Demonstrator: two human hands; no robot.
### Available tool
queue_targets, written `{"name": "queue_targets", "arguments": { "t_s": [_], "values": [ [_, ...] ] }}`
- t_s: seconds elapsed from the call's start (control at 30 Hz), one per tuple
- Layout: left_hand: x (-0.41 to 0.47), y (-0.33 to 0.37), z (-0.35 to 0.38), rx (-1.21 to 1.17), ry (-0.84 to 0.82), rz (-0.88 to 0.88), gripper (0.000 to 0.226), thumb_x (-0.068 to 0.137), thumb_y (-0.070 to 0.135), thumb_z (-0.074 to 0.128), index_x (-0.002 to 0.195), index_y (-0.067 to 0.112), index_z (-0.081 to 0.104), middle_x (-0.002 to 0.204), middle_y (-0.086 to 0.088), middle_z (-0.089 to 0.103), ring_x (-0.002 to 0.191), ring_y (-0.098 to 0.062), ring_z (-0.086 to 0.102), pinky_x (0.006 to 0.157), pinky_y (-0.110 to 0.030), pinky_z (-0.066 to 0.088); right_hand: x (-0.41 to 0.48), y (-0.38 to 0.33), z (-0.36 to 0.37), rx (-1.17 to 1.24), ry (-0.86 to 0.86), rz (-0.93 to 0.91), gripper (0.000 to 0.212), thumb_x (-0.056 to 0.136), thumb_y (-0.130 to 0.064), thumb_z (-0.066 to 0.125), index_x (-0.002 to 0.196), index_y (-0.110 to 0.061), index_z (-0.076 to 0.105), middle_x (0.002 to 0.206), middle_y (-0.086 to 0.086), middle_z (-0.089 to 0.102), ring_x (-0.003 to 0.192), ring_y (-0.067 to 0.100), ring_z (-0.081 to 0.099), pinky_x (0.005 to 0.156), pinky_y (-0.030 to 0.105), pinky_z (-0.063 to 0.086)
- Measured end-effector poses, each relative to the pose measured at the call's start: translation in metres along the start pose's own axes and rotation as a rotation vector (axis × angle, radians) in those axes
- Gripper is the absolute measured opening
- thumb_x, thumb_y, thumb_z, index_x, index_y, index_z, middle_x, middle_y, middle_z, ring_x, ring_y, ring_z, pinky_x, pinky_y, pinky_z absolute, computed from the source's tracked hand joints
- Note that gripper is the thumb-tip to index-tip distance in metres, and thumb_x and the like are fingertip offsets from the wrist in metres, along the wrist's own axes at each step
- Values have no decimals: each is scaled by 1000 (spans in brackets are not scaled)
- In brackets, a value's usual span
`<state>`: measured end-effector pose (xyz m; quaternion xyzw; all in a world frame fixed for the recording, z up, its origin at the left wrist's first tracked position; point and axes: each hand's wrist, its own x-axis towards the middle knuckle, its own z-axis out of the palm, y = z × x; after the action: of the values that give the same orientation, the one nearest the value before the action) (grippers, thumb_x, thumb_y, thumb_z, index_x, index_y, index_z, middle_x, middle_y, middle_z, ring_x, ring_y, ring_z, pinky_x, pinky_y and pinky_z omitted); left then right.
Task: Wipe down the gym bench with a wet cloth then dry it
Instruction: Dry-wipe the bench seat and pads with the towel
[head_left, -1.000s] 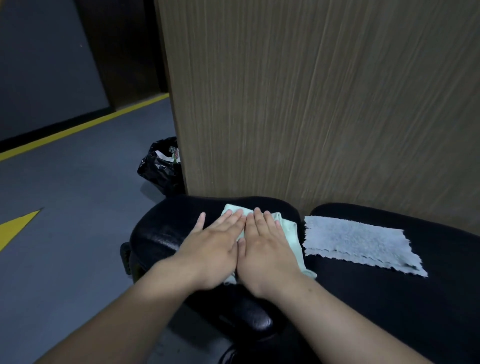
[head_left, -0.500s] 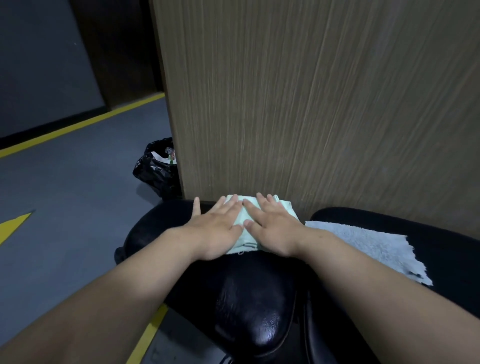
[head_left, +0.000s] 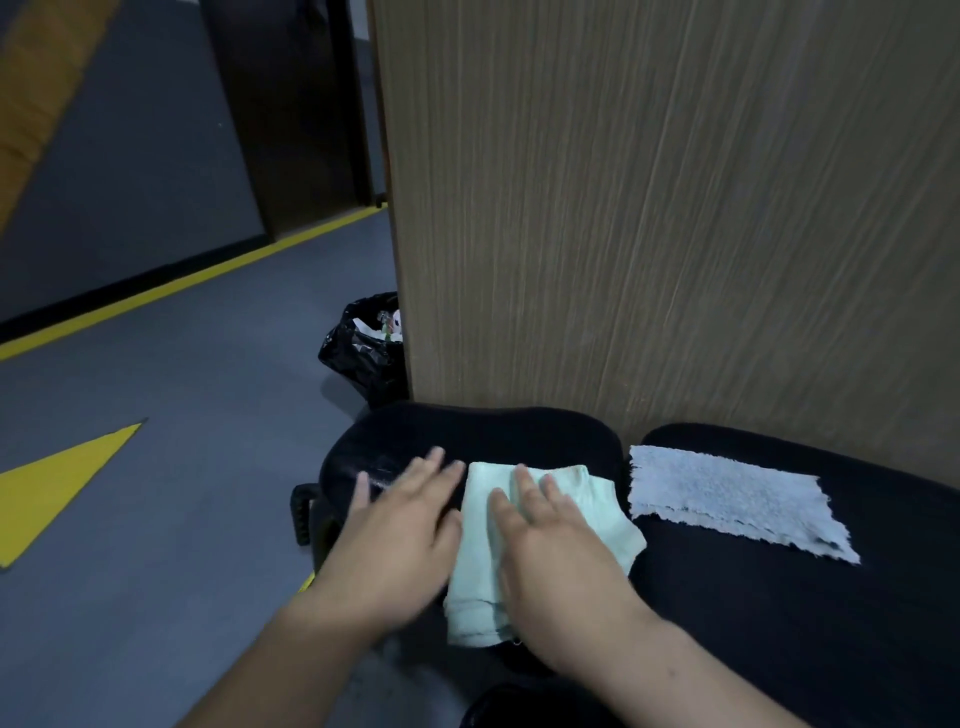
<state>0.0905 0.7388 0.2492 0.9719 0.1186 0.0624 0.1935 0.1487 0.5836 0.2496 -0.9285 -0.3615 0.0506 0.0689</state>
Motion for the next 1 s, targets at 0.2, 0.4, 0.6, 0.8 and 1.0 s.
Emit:
{"name": "queue_targets", "arguments": {
  "t_s": [0.2,0.4,0.6,0.8,1.0],
  "values": [
    [9,-50,4,105,86,-80,74,85,68,27,150,32,39,155,6,34,142,-16,24,115,-39,28,19,-8,22,-26,9,144,78,86,-55,-9,157,-22,-7,164,8,-18,149,32,-19,119,49,-13],
    [24,-61,8,78,9,-43,91,71,82,14,152,40,26,163,7,12,150,-15,3,122,-46,7,75,34,6,16,-46,205,66,100,-53,20,158,-29,-1,165,3,-12,151,29,-15,120,50,-10],
    [30,-60,14,140,-9,-46,93,71,81,10,153,39,19,162,8,11,149,-15,2,122,-48,9,146,74,-3,9,-67,265,64,96,-52,18,157,-30,14,165,5,12,152,28,3,121,52,1],
    [29,-65,13,145,-6,-21,90,72,83,10,152,41,21,161,8,14,149,-15,5,121,-46,11,138,73,-3,-11,-93,239,62,100,-50,15,157,-30,8,166,4,3,152,28,-4,121,51,-3],
    [30,-66,12,151,-5,-13,93,71,85,9,151,40,23,161,6,18,147,-17,9,120,-48,15,47,42,4,-4,-62,119,63,101,-51,14,156,-30,-8,164,4,-19,149,28,-22,120,48,-12]
  ]
}}
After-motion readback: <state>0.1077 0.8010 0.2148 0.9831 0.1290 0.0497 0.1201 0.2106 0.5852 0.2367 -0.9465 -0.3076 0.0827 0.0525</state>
